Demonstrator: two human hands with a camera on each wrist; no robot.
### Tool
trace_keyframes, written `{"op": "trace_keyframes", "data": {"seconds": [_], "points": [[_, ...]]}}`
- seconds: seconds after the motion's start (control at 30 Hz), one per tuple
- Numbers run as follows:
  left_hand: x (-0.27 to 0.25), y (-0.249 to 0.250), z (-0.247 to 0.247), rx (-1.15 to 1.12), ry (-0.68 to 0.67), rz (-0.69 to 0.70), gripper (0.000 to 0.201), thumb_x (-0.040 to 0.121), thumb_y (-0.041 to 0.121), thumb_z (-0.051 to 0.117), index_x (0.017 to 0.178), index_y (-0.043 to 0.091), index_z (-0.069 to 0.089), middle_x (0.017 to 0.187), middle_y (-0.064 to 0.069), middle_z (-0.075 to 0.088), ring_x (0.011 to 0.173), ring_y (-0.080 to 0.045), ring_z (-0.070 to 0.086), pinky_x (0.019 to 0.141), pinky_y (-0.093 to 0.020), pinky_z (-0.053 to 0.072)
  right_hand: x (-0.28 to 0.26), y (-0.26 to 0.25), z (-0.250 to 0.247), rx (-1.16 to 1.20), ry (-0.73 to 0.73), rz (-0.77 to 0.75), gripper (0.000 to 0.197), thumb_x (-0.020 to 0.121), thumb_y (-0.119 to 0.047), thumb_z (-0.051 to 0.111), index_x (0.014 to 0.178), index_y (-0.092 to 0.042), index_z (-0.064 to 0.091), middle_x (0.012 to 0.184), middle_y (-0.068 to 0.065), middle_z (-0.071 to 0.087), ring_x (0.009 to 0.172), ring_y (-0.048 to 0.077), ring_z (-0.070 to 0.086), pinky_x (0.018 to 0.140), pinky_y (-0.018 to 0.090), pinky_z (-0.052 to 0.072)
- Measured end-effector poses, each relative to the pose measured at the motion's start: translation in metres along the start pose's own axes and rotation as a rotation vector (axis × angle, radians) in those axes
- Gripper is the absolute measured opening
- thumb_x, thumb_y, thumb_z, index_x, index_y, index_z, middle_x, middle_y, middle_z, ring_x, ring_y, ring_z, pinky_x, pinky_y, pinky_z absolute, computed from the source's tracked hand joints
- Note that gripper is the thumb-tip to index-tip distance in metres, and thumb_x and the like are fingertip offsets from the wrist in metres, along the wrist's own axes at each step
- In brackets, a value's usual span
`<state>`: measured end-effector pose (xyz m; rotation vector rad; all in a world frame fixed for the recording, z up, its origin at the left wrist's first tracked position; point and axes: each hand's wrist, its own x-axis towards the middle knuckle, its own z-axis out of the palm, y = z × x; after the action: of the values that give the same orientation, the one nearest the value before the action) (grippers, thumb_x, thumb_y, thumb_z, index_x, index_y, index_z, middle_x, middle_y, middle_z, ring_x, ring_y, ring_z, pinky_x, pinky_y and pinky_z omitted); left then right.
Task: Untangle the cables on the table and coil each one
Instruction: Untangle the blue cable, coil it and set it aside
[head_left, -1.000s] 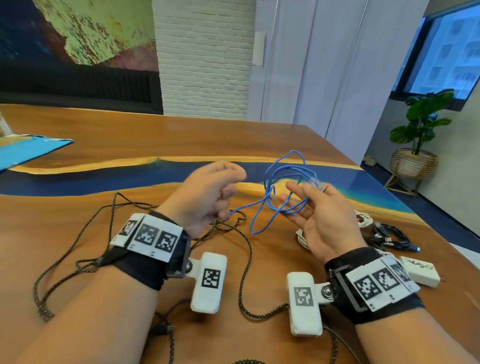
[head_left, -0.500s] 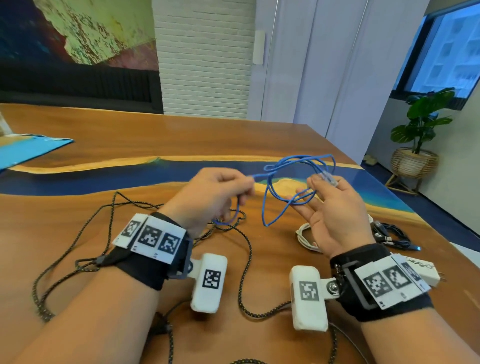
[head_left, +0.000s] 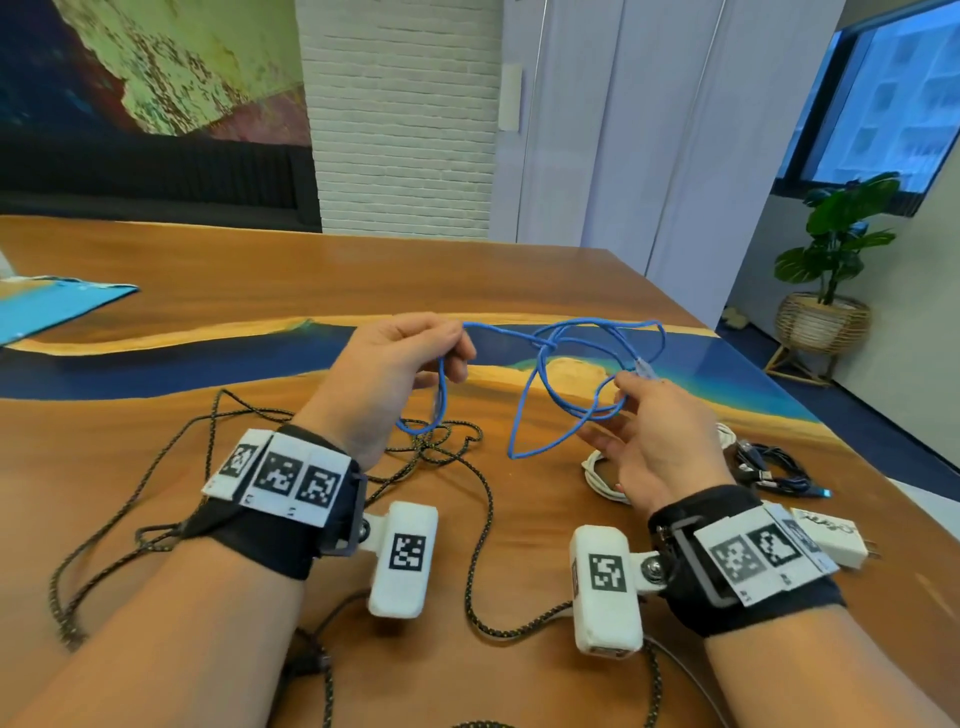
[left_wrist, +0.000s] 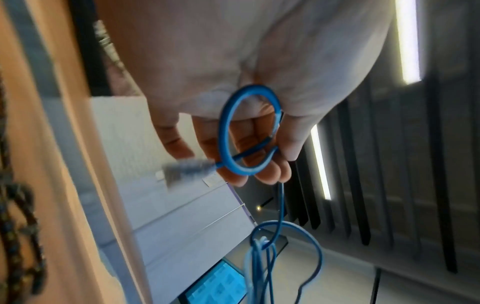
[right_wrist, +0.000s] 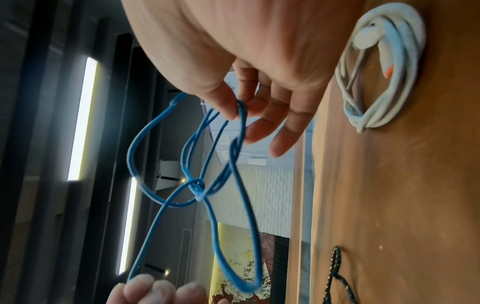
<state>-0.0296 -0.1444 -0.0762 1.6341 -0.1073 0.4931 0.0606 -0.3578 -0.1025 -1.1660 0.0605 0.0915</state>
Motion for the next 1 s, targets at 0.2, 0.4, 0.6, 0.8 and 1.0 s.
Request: {"op": "trace_keyframes", "data": {"seconds": [0.2, 0.4, 0.6, 0.8, 1.0], "points": [[-0.001, -0.004, 0.001, 0.27, -0.058, -0.1, 0.027, 0.103, 0.026, 0.058, 0.092, 0.025, 0.082, 0.103, 0.013, 0.078, 0.103, 0.004, 0.066, 0.09, -0.024, 0.042, -0.013, -0.008, 0.004, -0.156, -0.242, -0.119, 0.076, 0.086, 0.019, 0.039, 0.136, -0.036, 0.051, 0.114, 0.015, 0.061, 0.054, 0.021, 0.06, 0.053, 0.038, 0.057], [-0.002, -0.006, 0.008, 0.358, -0.114, -0.078, 0.022, 0.102, 0.024, 0.062, 0.091, 0.025, 0.081, 0.092, 0.009, 0.079, 0.095, 0.001, 0.069, 0.085, -0.017, 0.046, -0.023, -0.002, 0.009, -0.292, -0.426, -0.09, 0.013, 0.1, -0.013, 0.062, 0.108, -0.012, 0.071, 0.066, 0.008, 0.06, 0.061, 0.029, 0.067, 0.063, 0.042, 0.06], [-0.007, 0.002, 0.009, 0.369, -0.329, -0.028, 0.017, 0.098, 0.027, 0.068, 0.091, 0.025, 0.084, 0.094, 0.004, 0.079, 0.1, -0.013, 0.071, 0.101, -0.043, 0.051, -0.015, 0.004, 0.009, -0.249, -0.18, -0.12, 0.02, 0.104, -0.013, 0.054, 0.106, -0.008, 0.073, 0.073, 0.01, 0.07, 0.048, 0.021, 0.06, 0.047, 0.03, 0.049], [-0.009, 0.009, 0.001, 0.165, -0.451, 0.056, 0.02, 0.09, 0.018, 0.065, 0.082, 0.007, 0.08, 0.096, -0.008, 0.073, 0.103, -0.029, 0.066, 0.093, -0.03, 0.051, 0.001, -0.004, -0.006, -0.075, 0.039, -0.028, 0.016, 0.104, -0.017, 0.053, 0.103, -0.017, 0.069, 0.081, 0.001, 0.077, 0.048, 0.012, 0.058, 0.048, 0.025, 0.049], [-0.005, 0.009, -0.005, 0.324, -0.357, -0.059, 0.019, 0.093, 0.019, 0.073, 0.078, 0.017, 0.083, 0.095, 0.001, 0.076, 0.102, -0.016, 0.068, 0.094, -0.027, 0.049, 0.004, -0.009, -0.009, 0.029, -0.055, -0.036, 0.024, 0.108, -0.017, 0.045, 0.113, -0.018, 0.069, 0.09, 0.005, 0.075, 0.064, 0.018, 0.064, 0.061, 0.035, 0.058]]}}
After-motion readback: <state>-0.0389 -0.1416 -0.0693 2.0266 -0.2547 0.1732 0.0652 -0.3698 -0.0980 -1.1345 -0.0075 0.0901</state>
